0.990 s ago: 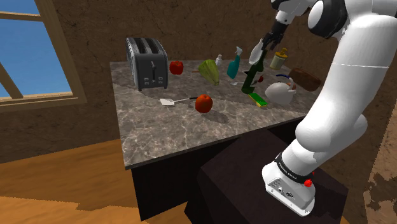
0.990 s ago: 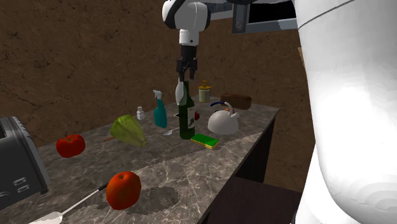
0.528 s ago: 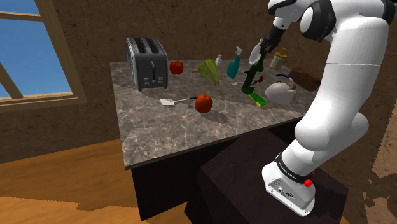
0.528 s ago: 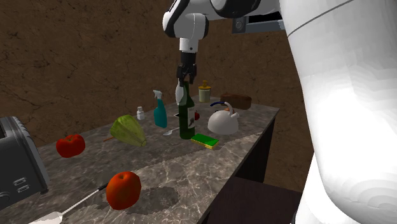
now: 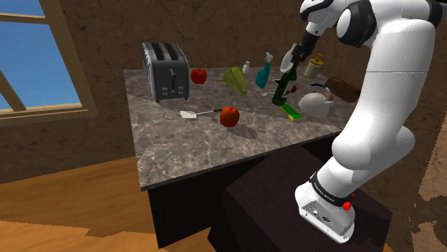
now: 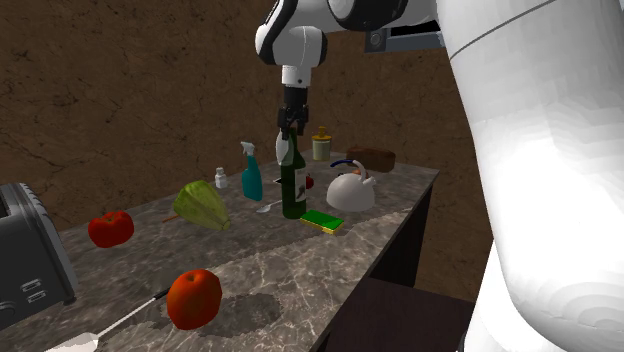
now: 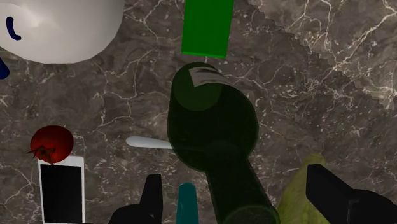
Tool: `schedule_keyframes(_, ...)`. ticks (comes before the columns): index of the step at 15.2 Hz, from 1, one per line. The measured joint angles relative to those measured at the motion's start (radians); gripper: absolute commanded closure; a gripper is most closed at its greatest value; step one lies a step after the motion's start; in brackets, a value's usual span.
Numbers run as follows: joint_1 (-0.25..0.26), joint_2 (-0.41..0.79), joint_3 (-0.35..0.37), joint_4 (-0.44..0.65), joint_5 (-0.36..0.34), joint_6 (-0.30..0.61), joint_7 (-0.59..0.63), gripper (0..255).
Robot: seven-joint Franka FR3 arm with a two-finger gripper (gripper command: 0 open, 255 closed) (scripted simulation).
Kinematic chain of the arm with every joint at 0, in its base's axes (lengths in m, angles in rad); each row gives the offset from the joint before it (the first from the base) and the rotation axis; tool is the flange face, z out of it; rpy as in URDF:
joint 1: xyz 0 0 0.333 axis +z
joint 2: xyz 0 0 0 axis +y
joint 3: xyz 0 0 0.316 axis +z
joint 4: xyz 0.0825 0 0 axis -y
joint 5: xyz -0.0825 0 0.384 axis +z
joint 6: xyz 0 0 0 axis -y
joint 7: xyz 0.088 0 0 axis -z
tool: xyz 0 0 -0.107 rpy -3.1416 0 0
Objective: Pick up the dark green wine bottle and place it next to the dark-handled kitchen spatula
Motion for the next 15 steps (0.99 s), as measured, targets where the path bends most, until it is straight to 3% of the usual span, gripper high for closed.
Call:
schedule_keyframes(1, 0.0, 0.0, 0.0, 0.0, 0.0, 0.0, 0.0, 255)
schedule_keyframes(11, 0.0, 0.0, 0.0, 0.0, 0.0, 0.0, 0.0, 255)
schedule_keyframes(15, -0.004, -0.001, -0.002, 0.038, -0.004, -0.038, 0.007, 255)
